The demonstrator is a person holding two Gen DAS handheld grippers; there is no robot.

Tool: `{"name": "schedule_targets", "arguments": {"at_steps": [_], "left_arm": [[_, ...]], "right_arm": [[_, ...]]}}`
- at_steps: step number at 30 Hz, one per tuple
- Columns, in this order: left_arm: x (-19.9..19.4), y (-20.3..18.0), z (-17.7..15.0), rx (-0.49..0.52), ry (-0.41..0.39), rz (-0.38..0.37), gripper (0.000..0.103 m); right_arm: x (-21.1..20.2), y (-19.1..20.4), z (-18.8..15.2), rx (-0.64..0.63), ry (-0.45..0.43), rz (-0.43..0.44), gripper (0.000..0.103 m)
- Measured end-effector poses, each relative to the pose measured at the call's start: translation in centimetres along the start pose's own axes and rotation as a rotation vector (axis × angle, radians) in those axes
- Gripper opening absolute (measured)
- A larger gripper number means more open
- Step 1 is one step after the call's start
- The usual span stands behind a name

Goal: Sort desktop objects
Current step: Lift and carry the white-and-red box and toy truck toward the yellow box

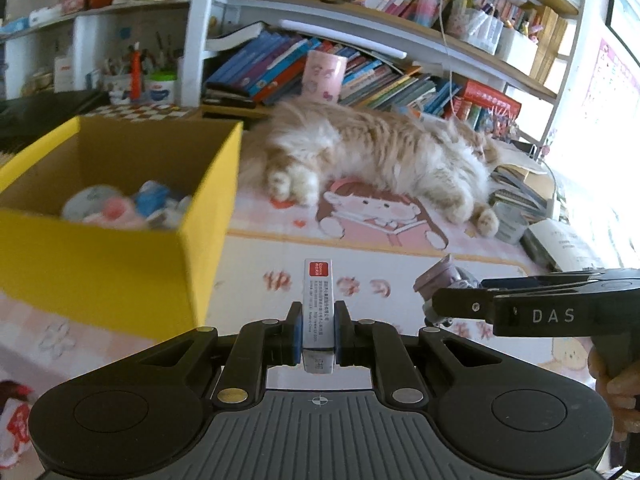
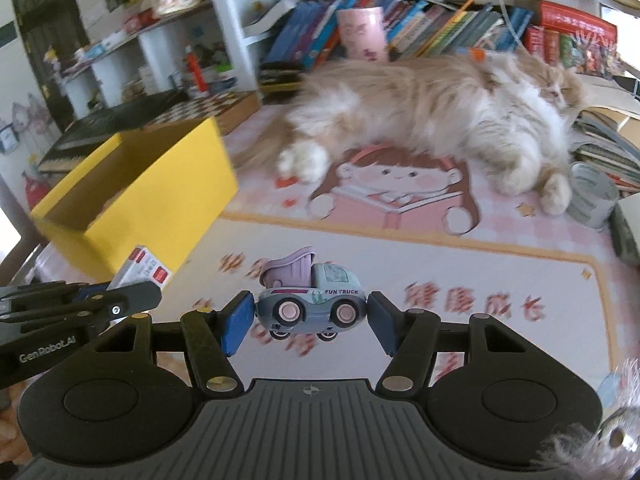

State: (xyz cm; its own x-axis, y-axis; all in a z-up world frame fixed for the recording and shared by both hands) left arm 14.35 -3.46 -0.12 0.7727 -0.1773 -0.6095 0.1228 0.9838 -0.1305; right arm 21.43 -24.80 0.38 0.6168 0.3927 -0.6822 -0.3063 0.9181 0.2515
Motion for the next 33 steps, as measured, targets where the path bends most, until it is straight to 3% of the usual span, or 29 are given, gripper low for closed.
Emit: {"name": "schedule_targets", "arguments": {"at_steps": [7,18,33], "left_arm": [[-3.1,2.4,-2.4,-0.047,0.009,0.013,0.013],[-7.6,5.1,-5.1,-0.016,0.010,0.040,0.013],[-11.1,7.8,-7.6,-0.020,0.023,0.070,0.013]], "right_arm": [[-0.8,4.5,-2.4,-0.068,0.028,0.022,0.059],[-2.0,9.9,-6.1,-0.072,0.028,0.053,0.059],[-2.5,15.0,-9.1,-0.089,0.039,0.098,0.059]]}}
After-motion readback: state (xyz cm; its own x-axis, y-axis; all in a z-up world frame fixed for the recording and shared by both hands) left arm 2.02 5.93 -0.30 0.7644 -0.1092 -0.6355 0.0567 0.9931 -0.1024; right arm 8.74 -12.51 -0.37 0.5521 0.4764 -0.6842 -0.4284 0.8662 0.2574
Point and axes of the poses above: each gripper's, at about its wrist camera, not at the fingertips, and x roughly the way its jaws point, y to its left, z to its top, the point moved 1 cm from there along x, roughly the way its jaws point, and after that the axes turned 5 degrees about x, right-handed, at the moved point
